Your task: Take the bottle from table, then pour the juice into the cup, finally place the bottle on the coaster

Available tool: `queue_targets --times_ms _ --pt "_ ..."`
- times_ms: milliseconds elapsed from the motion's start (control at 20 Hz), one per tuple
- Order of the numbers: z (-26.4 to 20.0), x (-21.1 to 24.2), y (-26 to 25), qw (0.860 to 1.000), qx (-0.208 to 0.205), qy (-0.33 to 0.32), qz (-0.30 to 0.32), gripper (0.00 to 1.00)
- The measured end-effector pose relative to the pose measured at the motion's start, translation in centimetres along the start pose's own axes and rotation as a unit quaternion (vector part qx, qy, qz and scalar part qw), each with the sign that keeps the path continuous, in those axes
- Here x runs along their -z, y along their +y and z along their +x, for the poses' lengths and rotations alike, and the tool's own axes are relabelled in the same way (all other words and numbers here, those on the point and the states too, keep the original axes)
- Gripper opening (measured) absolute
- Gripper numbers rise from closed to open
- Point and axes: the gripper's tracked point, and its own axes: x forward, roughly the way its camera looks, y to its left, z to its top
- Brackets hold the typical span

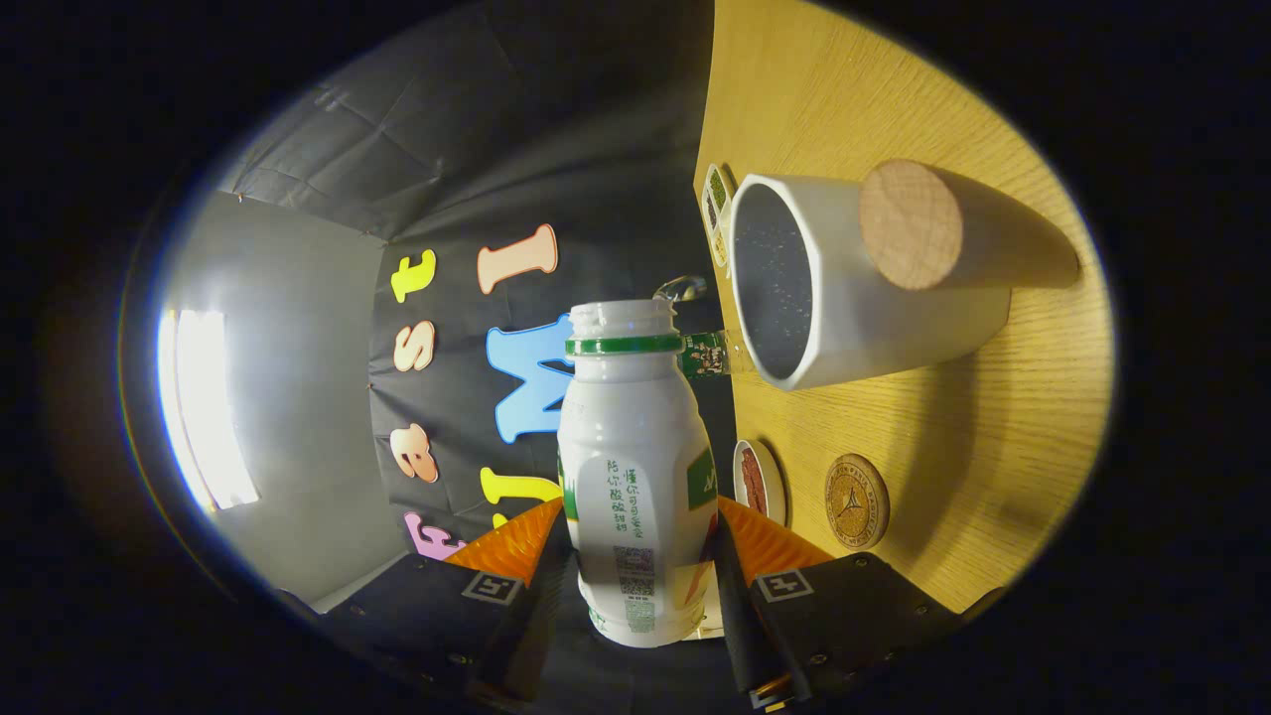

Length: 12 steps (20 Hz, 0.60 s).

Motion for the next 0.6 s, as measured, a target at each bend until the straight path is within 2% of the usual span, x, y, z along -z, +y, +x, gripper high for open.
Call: queue_targets --times_ms 600 --pt "0.02 -0.15 0.12 1.000 -0.001 -0.005 0.014 0.70"
